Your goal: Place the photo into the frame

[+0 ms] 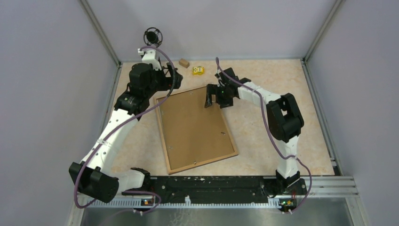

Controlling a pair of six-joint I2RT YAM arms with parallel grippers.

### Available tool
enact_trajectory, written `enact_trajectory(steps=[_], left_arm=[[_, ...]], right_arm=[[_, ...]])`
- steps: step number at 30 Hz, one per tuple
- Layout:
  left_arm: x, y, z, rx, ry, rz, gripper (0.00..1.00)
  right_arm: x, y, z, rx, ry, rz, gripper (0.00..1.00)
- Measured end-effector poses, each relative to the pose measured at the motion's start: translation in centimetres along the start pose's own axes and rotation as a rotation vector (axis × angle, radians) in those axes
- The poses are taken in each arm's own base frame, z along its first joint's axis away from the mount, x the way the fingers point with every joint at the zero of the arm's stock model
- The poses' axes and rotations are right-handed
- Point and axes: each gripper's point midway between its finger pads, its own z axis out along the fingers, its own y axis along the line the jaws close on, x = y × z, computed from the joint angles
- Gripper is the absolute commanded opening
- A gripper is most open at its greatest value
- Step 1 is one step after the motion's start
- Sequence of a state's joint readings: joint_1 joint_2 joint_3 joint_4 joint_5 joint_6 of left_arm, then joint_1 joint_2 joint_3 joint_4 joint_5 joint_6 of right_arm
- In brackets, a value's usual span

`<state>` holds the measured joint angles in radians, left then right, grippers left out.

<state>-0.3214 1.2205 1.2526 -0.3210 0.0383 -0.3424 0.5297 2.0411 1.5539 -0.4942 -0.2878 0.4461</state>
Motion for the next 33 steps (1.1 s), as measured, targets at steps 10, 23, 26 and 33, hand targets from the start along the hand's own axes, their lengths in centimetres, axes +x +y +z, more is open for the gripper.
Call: enact_trajectory(steps=[10, 23, 26, 33], left_arm=[[-0.1, 0.1, 0.0, -0.001, -0.001, -0.001, 0.99], [-0.4, 0.0, -0.3, 0.013, -0.010, -0.017, 0.99], [-0.9, -0.1, -0.9, 0.016, -0.027, -0.018, 0.99], [-2.2, -0.6, -2.4, 0.032, -0.074, -0.019, 0.99]], right_arm=[[-1.0, -0.4, -2.1, 0.053, -0.051, -0.076, 0.96], [12.2, 13.6, -5.8, -0.140, -0.116, -0.396, 0.93], [16.8, 16.3, -5.4, -0.150, -0.104, -0.495, 0.87], [23.1, 16.5, -5.0, -0.100, -0.073, -0.648, 0.68]])
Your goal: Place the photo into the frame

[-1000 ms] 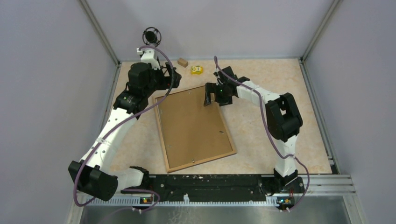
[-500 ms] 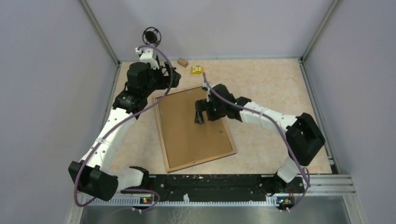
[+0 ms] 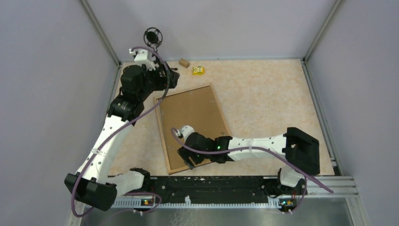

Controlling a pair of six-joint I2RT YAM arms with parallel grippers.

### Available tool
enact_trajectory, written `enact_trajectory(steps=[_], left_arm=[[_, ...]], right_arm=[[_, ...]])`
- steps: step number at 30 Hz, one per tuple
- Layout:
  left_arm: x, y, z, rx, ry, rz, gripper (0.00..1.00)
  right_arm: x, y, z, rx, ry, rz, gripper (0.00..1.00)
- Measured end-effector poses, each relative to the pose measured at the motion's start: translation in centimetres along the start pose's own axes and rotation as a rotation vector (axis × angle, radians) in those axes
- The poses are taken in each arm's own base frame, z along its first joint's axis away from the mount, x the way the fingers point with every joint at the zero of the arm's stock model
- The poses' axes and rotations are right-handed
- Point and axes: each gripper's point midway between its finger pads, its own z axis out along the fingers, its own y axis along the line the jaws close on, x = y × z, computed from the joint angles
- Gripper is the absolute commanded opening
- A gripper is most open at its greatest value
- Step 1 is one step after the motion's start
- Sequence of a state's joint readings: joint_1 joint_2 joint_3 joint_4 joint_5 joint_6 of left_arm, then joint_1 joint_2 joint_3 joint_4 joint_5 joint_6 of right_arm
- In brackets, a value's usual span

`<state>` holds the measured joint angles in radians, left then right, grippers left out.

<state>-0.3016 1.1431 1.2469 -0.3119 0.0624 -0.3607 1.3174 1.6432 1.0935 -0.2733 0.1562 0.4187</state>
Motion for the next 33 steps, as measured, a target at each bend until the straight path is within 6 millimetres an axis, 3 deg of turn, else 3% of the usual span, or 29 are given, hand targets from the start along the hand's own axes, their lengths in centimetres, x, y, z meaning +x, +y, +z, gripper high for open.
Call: enact_trajectory(steps=[5, 15, 23, 30, 33], left_arm=[[-0.2, -0.1, -0.1, 0.002, -0.008, -0.001, 0.99], [-0.3, 0.2, -0.1, -0.005, -0.011, -0.006, 0.99], [-0.4, 0.4, -0.1, -0.008, -0.013, -0.007, 0.99], [-0.4, 0.4, -0.1, -0.009, -0.013, -0.008, 0.99], [-0.4, 0.5, -0.1, -0.012, -0.014, -0.009, 0.99]], right_arm=[[2.7, -1.1, 0.3, 0.075, 0.033, -0.077, 0.55], [5.8, -2.5, 1.2, 0.216, 0.112, -0.195, 0.53], [5.5, -2.4, 1.4, 0.247, 0.121, -0.214, 0.49], [5.6, -2.5, 1.2, 0.265, 0.121, -0.200, 0.29], [5.6, -2.9, 1.1, 0.290, 0.115, -0.186, 0.28]])
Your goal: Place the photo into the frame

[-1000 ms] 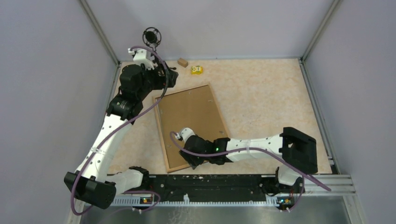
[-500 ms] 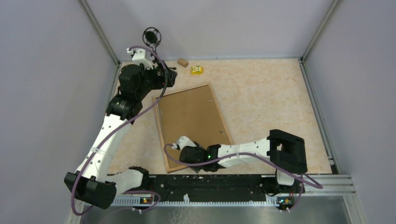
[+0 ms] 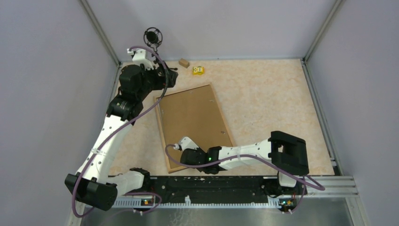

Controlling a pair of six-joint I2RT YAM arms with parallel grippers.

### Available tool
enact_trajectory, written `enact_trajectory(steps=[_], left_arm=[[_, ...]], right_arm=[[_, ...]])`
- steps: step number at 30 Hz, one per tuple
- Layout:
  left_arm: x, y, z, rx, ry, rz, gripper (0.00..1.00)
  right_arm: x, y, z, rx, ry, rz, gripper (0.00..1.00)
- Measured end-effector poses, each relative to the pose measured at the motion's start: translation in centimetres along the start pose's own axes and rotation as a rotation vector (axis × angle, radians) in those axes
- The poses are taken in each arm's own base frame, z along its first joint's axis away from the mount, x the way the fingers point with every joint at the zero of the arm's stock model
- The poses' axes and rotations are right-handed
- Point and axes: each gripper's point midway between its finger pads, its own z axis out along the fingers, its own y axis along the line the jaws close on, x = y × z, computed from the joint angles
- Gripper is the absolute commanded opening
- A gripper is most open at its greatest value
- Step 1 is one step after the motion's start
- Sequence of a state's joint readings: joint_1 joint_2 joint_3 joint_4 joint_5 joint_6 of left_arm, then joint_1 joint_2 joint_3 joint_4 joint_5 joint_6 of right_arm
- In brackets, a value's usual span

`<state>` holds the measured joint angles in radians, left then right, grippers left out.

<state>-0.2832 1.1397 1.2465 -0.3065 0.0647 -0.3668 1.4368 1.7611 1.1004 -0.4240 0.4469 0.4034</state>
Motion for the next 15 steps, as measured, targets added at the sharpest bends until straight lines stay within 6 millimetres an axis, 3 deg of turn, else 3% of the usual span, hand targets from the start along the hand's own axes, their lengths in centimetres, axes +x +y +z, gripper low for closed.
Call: enact_trajectory(steps=[3, 8, 15], left_arm=[[-0.01, 0.01, -0.01, 0.001, 0.001, -0.002, 0.99], [0.02, -0.05, -0.02, 0.006, 0.002, -0.003, 0.99], [-0.01, 0.01, -0.03, 0.008, 0.003, -0.004, 0.99]], right_arm=[[-0.09, -0.37, 0.01, 0.024, -0.007, 0.016, 0.26], [-0.05, -0.65, 0.01, 0.041, -0.007, 0.024, 0.32], [-0.62, 0.32, -0.10, -0.009, -0.022, 0.039, 0.38]])
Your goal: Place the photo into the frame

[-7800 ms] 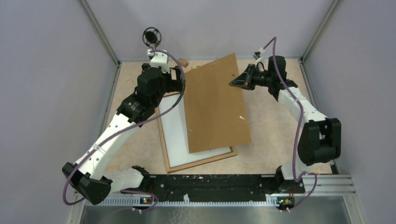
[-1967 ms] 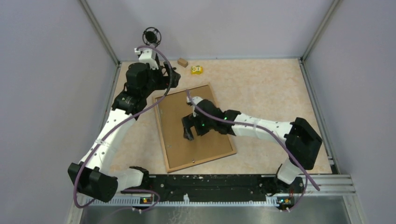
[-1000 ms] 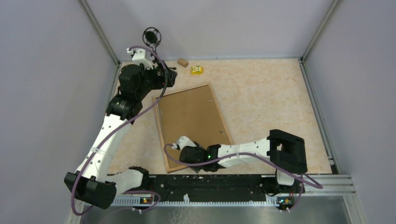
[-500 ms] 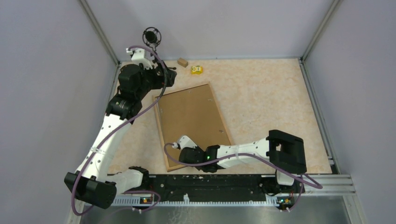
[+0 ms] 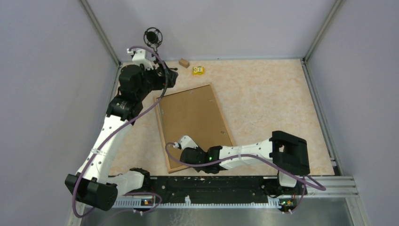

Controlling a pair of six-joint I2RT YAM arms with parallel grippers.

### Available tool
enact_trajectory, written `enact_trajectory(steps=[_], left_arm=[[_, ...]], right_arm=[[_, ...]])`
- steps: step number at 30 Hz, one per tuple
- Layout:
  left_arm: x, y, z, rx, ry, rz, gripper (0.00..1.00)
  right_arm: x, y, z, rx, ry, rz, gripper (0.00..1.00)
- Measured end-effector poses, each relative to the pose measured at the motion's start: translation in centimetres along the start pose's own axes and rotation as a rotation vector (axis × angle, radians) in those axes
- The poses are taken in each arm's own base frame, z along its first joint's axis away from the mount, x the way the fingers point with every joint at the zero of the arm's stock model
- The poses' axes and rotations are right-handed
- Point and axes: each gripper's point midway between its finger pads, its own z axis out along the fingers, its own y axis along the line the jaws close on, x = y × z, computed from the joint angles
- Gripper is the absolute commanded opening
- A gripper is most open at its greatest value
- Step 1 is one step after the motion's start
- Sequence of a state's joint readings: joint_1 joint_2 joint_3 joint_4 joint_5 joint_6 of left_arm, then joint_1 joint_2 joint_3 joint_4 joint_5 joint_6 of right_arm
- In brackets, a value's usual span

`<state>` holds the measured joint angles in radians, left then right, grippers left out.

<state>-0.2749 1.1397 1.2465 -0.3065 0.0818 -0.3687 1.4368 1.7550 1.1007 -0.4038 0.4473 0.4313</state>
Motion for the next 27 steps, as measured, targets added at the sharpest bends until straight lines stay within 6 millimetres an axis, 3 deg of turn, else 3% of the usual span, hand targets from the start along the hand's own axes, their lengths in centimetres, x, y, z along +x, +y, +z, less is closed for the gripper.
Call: enact_trajectory(steps=[7, 13, 23, 27], left_arm=[[0.0, 0.1, 0.0, 0.000, 0.000, -0.001, 0.99], [-0.1, 0.1, 0.0, -0.001, 0.000, -0.001, 0.99], [0.0, 0.1, 0.0, 0.001, 0.001, -0.002, 0.99], [0.0, 0.2, 0.0, -0.001, 0.002, -0.002, 0.99]], right_arm=[[-1.0, 1.4, -0.2, -0.067, -0.029, 0.024, 0.41], [-1.7, 1.5, -0.1, -0.062, -0.036, 0.026, 0.38], [-1.0, 1.4, 0.9, -0.031, -0.012, 0.010, 0.24], [-1.1, 1.5, 1.0, -0.027, -0.009, 0.007, 0.10]])
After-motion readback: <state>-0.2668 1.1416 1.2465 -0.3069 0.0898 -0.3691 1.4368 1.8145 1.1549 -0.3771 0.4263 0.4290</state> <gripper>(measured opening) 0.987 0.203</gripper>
